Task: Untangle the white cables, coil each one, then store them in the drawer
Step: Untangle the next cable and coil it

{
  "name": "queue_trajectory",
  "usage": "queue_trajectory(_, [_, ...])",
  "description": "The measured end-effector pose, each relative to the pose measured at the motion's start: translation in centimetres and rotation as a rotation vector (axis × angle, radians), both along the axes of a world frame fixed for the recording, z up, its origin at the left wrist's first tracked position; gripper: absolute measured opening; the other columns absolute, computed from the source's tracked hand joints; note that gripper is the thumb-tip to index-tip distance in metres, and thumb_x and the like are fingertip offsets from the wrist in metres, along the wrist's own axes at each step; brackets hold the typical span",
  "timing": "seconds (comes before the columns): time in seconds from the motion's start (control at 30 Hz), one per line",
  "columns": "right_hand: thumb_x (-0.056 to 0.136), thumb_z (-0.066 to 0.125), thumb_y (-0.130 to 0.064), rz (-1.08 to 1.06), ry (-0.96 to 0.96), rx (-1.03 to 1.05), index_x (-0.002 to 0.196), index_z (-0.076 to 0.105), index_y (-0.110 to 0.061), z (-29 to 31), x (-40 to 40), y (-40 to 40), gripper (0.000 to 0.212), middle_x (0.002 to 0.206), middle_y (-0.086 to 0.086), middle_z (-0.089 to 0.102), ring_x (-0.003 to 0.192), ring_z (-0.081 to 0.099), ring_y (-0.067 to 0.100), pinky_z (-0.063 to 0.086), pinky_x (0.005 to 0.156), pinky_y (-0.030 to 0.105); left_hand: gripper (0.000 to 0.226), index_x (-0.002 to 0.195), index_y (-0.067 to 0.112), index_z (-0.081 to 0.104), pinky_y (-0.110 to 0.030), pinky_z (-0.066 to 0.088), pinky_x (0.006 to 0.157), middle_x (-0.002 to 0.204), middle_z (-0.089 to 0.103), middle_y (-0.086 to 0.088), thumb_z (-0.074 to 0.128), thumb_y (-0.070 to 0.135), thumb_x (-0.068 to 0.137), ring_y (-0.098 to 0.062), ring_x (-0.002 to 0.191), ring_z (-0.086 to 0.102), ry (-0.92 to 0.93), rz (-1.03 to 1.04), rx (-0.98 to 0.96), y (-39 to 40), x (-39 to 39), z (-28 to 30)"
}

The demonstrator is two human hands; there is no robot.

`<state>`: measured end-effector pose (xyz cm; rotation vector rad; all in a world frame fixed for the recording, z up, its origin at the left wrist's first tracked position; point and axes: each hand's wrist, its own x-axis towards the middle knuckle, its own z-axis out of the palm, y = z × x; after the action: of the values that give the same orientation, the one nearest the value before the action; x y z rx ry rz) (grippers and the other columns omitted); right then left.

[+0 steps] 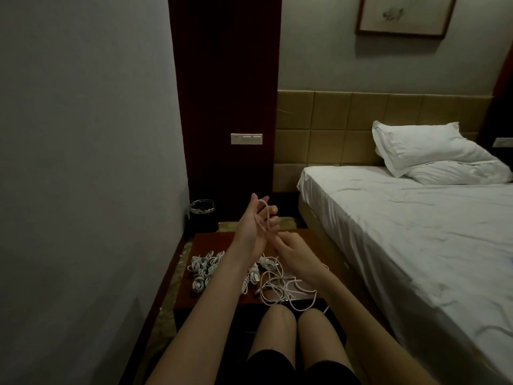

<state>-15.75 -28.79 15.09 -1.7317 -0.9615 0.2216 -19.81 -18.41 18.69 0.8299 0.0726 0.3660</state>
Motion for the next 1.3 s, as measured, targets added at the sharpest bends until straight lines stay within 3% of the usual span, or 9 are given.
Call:
queue_trajectory(0.07, [0.102,0.042,-0.031,-0.014,0.043,0.016,0.066,0.051,-0.010,-0.3,0.2,-0.4,0.043,0.053,-0.003,0.036,0.044,0.027,0.007,0.023,0.045,0.022,0.041,0.118,0.012,0.054,-0.017,0.043,0.051,0.071,0.056,0.001,0.032,0.043,0.102,-0.006,0.054,0.049,-0.039,-0.024,0.111,-0.5,-0.1,-0.3])
queue_trajectory(0.23, [0.102,0.042,-0.029,0.006,0.178,0.128,0.072,0.055,-0.003,-1.0,-0.2,-0.8,0.042,0.052,-0.001,0.038,0.042,0.029,0.006,0.024,0.042,0.017,0.046,0.114,0.020,0.058,-0.023,0.051,0.065,0.075,0.061,0.002,0.037,0.052,0.090,-0.009,0.063,0.059,-0.053,0.100,0.455,-2.4,-0.4,-2.0])
queue_trajectory(0.37, [0.103,0.037,-0.030,0.044,0.119,0.074,0.067,0.053,-0.006,-1.2,-1.1,-1.5,0.046,0.052,-0.004,0.042,0.042,0.033,0.003,0.028,0.044,0.014,0.040,0.095,0.011,0.055,-0.024,0.050,0.053,0.060,0.056,0.001,0.030,0.041,0.104,-0.011,0.048,0.054,-0.011,0.173,0.160,-3.0,-0.7,-1.7])
queue_trajectory(0.5, [0.102,0.036,-0.037,0.058,0.027,-0.076,0.077,0.061,-0.005,-1.2,-1.1,-2.5,0.048,0.057,0.003,0.041,0.048,0.034,0.011,0.029,0.049,0.022,0.044,0.077,0.015,0.046,-0.014,0.022,0.031,0.047,0.035,0.007,0.026,0.044,0.105,-0.003,0.031,0.027,0.006,0.125,-0.155,-1.6,-0.9,-1.0])
queue_trajectory(0.6, [0.102,0.043,-0.028,0.072,-0.108,-0.150,0.083,0.065,-0.023,-0.9,-0.8,-3.7,0.029,0.066,0.018,0.050,0.057,0.041,0.024,0.033,0.054,0.034,0.046,0.074,0.017,0.043,-0.015,0.013,0.030,0.045,0.029,0.008,0.024,0.046,0.105,-0.002,0.031,0.022,0.037,0.117,-0.144,-0.7,-1.3,-1.3])
queue_trajectory(0.7, [0.097,0.054,-0.018,-0.006,-0.236,-0.163,0.096,0.070,-0.022,0.6,-0.7,-5.5,0.016,0.070,-0.008,0.059,0.056,0.054,0.002,0.041,0.056,0.017,0.046,0.075,0.016,0.040,-0.015,0.015,0.028,0.048,0.029,0.007,0.024,0.047,0.104,-0.002,0.032,0.022,0.062,0.065,-0.130,0.3,-1.6,-1.5])
queue_trajectory(0.93, [0.084,0.072,-0.020,0.037,-0.646,-0.411,0.093,0.077,-0.020,4.7,-1.2,-6.5,0.010,0.083,-0.019,0.060,0.073,0.056,-0.012,0.044,0.068,0.007,0.039,0.083,0.017,0.042,-0.014,0.020,0.034,0.052,0.034,0.008,0.028,0.047,0.103,-0.003,0.036,0.027,0.141,-0.026,0.098,-0.5,-1.9,-1.5])
queue_trajectory(1.1, [0.082,0.075,-0.019,0.167,-0.731,-0.343,0.092,0.077,-0.016,5.0,-1.4,-4.3,0.011,0.088,-0.003,0.073,0.081,0.066,0.001,0.052,0.078,0.013,0.043,0.099,0.011,0.057,-0.027,0.048,0.063,0.078,0.059,-0.004,0.036,0.049,0.101,-0.015,0.070,0.059,0.240,-0.087,0.318,-2.2,-2.1,-1.1])
queue_trajectory(1.3, [0.075,0.077,-0.035,-0.131,-0.728,-0.316,0.085,0.065,-0.025,4.2,-0.8,-4.1,0.018,0.074,-0.010,0.064,0.068,0.063,0.004,0.050,0.062,0.018,0.057,0.056,0.016,0.056,-0.015,0.033,0.034,0.044,0.047,0.004,0.040,0.052,0.098,-0.008,0.034,0.044,0.266,-0.276,0.401,-3.1,-2.8,-1.6])
